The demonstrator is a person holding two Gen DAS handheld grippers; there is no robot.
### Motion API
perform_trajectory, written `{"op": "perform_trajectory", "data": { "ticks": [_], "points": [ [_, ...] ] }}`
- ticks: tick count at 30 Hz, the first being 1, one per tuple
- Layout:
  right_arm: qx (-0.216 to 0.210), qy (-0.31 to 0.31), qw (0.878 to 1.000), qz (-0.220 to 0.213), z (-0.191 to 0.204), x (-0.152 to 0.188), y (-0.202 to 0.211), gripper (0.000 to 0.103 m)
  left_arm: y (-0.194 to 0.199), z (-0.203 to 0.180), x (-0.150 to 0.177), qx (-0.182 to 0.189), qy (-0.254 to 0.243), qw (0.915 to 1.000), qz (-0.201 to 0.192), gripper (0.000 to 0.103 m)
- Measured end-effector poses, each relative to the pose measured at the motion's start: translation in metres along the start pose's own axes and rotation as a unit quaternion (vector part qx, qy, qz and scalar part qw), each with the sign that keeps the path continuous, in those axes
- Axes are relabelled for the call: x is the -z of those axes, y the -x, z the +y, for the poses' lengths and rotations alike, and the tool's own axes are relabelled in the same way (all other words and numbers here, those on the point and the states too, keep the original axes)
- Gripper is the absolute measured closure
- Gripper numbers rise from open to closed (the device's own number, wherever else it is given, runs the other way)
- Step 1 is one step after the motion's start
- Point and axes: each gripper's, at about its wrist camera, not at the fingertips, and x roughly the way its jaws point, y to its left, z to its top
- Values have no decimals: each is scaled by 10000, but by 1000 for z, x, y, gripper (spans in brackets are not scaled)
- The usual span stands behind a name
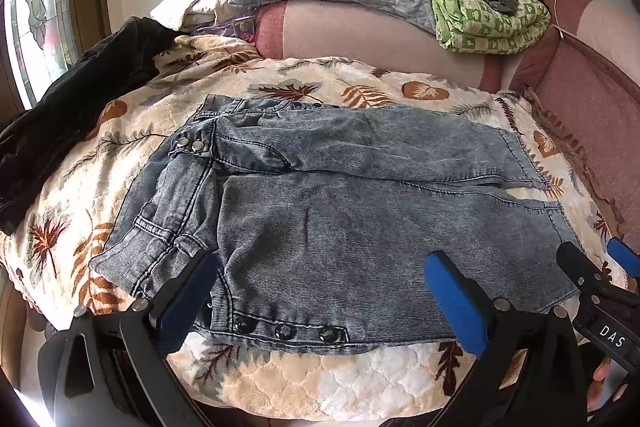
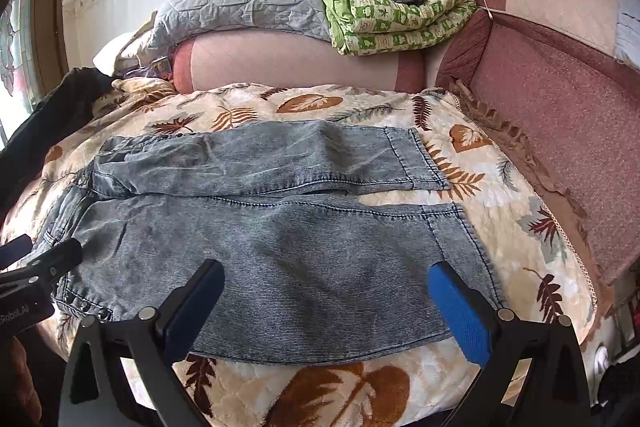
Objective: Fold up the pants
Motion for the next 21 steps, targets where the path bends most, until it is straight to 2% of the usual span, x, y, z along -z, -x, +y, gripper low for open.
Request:
{"op": "perform_trajectory", "data": {
  "ticks": [21],
  "points": [
    [-9,87,10000,23,4,-1,1,0,0,5,-2,1,87,9999,51,0]
  ]
}}
